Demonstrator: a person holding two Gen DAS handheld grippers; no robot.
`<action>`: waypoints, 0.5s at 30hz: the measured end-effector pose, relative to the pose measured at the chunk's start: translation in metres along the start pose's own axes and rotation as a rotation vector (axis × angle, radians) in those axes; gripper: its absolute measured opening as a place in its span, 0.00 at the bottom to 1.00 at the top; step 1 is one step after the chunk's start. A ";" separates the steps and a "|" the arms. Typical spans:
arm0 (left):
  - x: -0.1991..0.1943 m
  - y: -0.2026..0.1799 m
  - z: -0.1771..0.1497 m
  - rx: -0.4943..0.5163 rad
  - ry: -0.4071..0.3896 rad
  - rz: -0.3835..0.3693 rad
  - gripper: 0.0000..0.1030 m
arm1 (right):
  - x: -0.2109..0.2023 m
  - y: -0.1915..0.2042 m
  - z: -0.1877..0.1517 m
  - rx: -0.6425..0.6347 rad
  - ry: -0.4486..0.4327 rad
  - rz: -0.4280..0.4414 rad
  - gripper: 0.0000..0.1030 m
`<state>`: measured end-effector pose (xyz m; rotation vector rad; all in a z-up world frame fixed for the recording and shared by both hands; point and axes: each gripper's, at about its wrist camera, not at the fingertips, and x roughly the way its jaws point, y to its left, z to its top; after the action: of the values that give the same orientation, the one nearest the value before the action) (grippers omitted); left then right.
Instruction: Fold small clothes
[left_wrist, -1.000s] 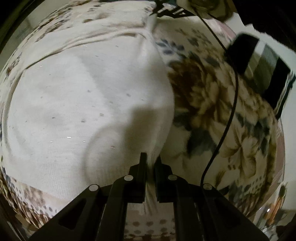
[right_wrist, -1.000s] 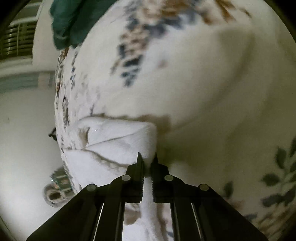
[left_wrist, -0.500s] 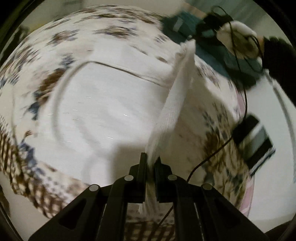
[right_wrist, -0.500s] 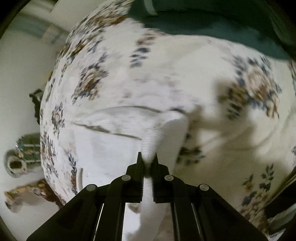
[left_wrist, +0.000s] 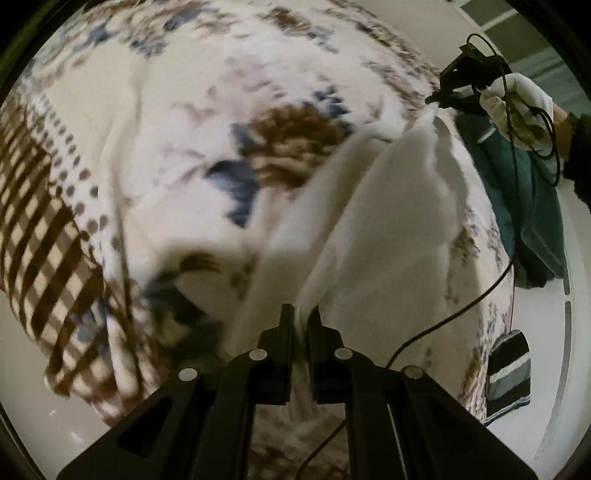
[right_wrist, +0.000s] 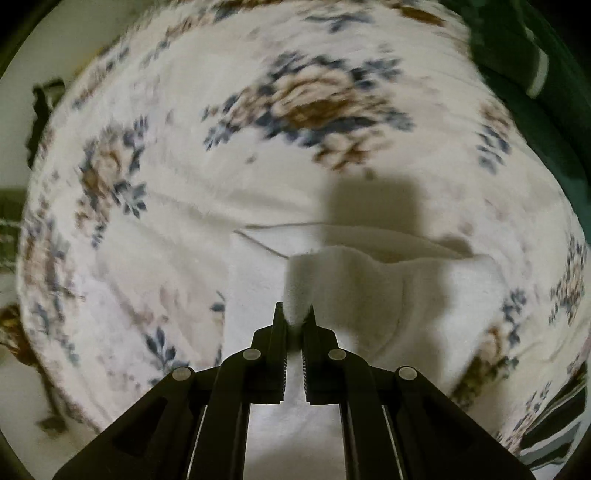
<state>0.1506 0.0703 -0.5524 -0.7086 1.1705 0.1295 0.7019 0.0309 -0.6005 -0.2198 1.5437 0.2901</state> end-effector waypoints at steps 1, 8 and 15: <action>0.006 0.006 0.003 -0.003 0.008 0.006 0.04 | 0.010 0.007 0.002 -0.009 0.003 -0.014 0.06; 0.014 0.057 0.012 -0.118 0.123 -0.007 0.08 | 0.058 0.006 -0.013 0.087 0.143 0.106 0.41; -0.004 0.061 0.016 -0.058 0.141 -0.007 0.40 | 0.029 -0.068 -0.197 0.228 0.204 0.288 0.42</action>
<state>0.1346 0.1285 -0.5723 -0.7826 1.3033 0.1095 0.5373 -0.0951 -0.6363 0.1588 1.7978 0.3224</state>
